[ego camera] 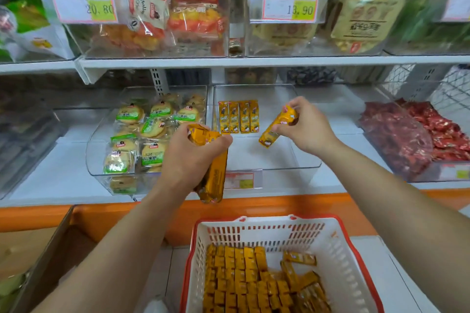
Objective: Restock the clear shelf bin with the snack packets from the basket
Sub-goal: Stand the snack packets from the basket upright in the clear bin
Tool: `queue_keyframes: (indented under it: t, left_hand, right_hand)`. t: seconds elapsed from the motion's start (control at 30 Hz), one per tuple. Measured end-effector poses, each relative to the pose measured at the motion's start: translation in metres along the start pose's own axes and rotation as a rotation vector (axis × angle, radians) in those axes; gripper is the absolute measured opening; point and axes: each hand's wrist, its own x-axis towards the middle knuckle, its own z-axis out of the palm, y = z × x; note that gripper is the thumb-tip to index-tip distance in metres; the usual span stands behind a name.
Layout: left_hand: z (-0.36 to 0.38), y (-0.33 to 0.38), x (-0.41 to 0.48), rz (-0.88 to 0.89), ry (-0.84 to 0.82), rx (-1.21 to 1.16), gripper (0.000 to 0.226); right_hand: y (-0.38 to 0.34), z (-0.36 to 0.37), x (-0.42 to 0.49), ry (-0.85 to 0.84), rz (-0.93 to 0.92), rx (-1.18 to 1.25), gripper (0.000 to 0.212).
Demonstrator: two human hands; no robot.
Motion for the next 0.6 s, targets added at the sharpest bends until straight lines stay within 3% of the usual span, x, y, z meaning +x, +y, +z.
queue_keyframes:
  t: [0.13,0.27,0.33,0.43,0.6]
  left_hand:
    - [-0.007,-0.010,0.016,-0.005,0.054,0.006,0.039]
    - [-0.006,-0.021,0.030,-0.002,0.081,0.053,0.039]
    - [-0.006,-0.028,0.035,0.000,0.088,0.062,0.041]
    - [-0.009,-0.036,0.040,0.018,0.086,0.076,0.042]
    - [-0.015,-0.040,0.039,0.002,0.082,0.067,0.056]
  right_hand:
    - [0.021,0.036,0.063,-0.038,-0.122,-0.232,0.034]
    - [0.035,0.068,0.109,-0.067,-0.154,-0.409,0.041]
    - [0.040,0.078,0.127,-0.034,-0.127,-0.468,0.035]
    - [0.050,0.086,0.143,-0.014,-0.005,-0.438,0.021]
    - [0.065,0.098,0.152,-0.014,0.053,-0.310,0.023]
